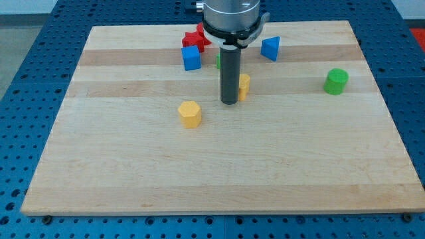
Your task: Push yellow heart a bit right
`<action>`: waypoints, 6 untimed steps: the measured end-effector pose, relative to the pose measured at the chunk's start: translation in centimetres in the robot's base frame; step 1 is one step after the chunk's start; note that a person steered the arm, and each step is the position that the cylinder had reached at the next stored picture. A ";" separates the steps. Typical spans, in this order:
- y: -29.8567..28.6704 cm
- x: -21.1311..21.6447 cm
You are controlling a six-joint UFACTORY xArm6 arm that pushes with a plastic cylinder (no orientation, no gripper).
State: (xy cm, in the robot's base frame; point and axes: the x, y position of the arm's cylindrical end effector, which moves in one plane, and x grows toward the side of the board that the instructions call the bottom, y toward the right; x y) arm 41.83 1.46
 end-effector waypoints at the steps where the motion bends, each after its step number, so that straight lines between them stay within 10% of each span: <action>1: -0.4 0.0; 6: 2.7 -5.5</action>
